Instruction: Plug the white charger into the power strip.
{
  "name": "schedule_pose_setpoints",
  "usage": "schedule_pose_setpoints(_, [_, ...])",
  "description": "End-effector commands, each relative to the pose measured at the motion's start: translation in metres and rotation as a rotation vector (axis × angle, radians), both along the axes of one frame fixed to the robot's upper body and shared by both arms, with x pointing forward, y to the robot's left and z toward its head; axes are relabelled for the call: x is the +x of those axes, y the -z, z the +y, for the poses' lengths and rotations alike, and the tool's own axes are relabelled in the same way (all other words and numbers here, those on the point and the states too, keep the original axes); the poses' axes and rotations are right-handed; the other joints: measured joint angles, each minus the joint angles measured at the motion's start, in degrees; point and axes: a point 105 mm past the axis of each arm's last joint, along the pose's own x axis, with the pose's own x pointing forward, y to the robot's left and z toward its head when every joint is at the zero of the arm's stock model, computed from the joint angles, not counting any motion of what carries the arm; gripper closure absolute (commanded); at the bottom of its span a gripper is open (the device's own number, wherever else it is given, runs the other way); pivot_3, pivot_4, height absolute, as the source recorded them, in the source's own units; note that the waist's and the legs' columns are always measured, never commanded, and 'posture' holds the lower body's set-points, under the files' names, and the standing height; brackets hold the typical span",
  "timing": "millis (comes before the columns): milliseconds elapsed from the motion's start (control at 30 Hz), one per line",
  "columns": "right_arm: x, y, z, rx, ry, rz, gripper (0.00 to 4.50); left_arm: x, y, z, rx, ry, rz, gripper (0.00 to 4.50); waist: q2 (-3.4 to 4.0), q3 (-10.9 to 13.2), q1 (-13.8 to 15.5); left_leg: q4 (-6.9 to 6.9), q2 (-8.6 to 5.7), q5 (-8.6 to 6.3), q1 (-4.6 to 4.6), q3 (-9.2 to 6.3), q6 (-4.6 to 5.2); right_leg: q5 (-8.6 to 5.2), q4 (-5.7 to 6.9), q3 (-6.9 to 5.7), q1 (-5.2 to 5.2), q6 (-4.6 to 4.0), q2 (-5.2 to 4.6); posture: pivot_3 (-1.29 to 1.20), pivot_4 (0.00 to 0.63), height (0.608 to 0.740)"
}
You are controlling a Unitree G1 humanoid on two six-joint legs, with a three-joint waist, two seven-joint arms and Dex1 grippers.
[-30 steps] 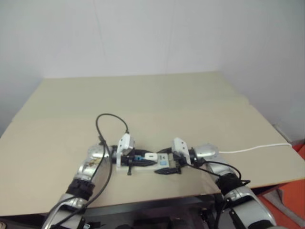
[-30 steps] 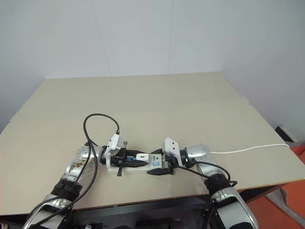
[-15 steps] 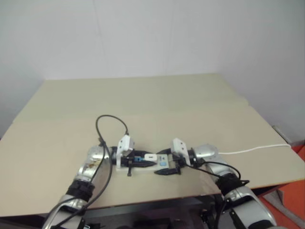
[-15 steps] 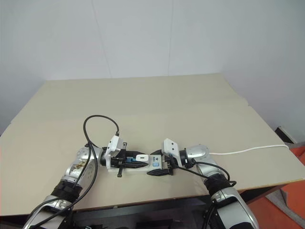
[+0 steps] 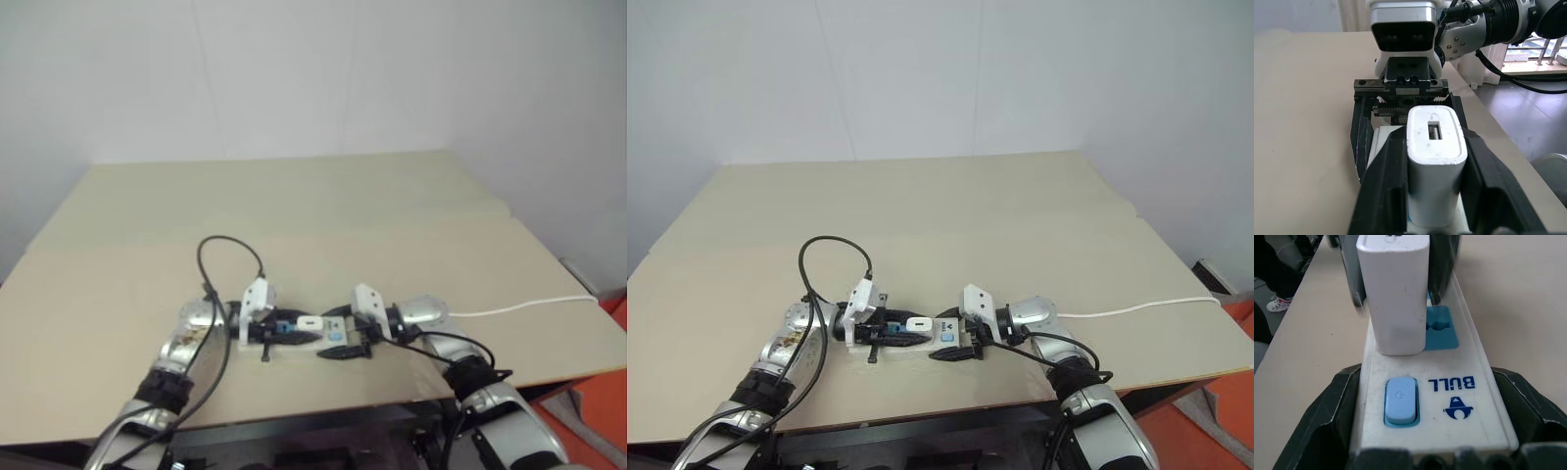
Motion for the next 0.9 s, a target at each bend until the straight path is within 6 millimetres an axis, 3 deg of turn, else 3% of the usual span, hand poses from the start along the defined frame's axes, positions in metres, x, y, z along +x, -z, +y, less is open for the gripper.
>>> schedule_pose_setpoints(33, [-0.007,0.008,-0.005,-0.055,-0.032,0.016,1.06,-0.003,0.034,0.018,0.099,-0.080,0.140,1.61,0.10,-0.1,0.2,0.00,-0.01,0.00,0.00,0.02,0.00,0.00,-0.01,0.00,0.01,0.00,-0.03,0.00,0.150,0.740])
schedule_pose_setpoints(200, [-0.007,0.008,-0.004,-0.052,-0.036,0.017,1.06,-0.002,0.030,0.016,0.082,-0.082,0.135,0.03,0.11,-0.1,0.3,0.01,-0.02,0.00,0.00,0.05,0.00,0.00,-0.04,0.00,0.04,0.01,-0.05,0.00,0.150,0.740])
schedule_pose_setpoints(300, [-0.007,0.008,-0.003,-0.051,-0.039,0.017,1.06,-0.001,0.023,0.016,0.067,-0.075,0.124,0.03,0.11,-0.1,0.4,0.01,-0.02,0.00,-0.01,0.06,0.00,0.00,-0.04,0.00,0.03,0.01,-0.04,0.00,0.150,0.740])
schedule_pose_setpoints(433, [-0.007,0.007,-0.002,-0.043,-0.041,0.021,1.06,0.001,-0.001,0.019,0.043,-0.050,0.071,0.03,0.10,-0.1,0.3,0.01,-0.02,0.00,-0.06,0.06,0.00,0.00,-0.06,0.00,-0.01,0.01,-0.04,0.00,0.150,0.740])
schedule_pose_setpoints(500, [-0.005,0.003,-0.004,-0.049,-0.043,0.021,0.33,0.001,-0.016,0.024,0.060,-0.019,0.054,0.00,0.06,0.0,0.2,0.00,-0.01,0.00,-0.12,0.06,0.00,0.00,-0.07,0.00,-0.09,0.01,-0.03,0.00,0.150,0.740])
schedule_pose_setpoints(567, [-0.002,-0.001,-0.007,-0.054,-0.040,-0.002,0.03,-0.001,-0.027,0.029,0.065,0.001,0.043,0.00,0.03,0.2,0.2,0.00,0.00,0.00,-0.22,0.06,0.00,0.00,-0.07,-0.01,-0.19,0.01,0.00,0.00,0.150,0.740])
schedule_pose_setpoints(900, [0.002,-0.043,-0.044,-0.026,0.047,-0.148,0.03,-0.016,-0.048,0.050,0.114,0.009,-0.020,0.00,-0.12,0.6,1.6,0.17,-0.01,0.03,-1.32,0.10,-0.04,0.04,0.01,-0.02,-1.23,0.03,-0.05,0.00,0.150,0.740])
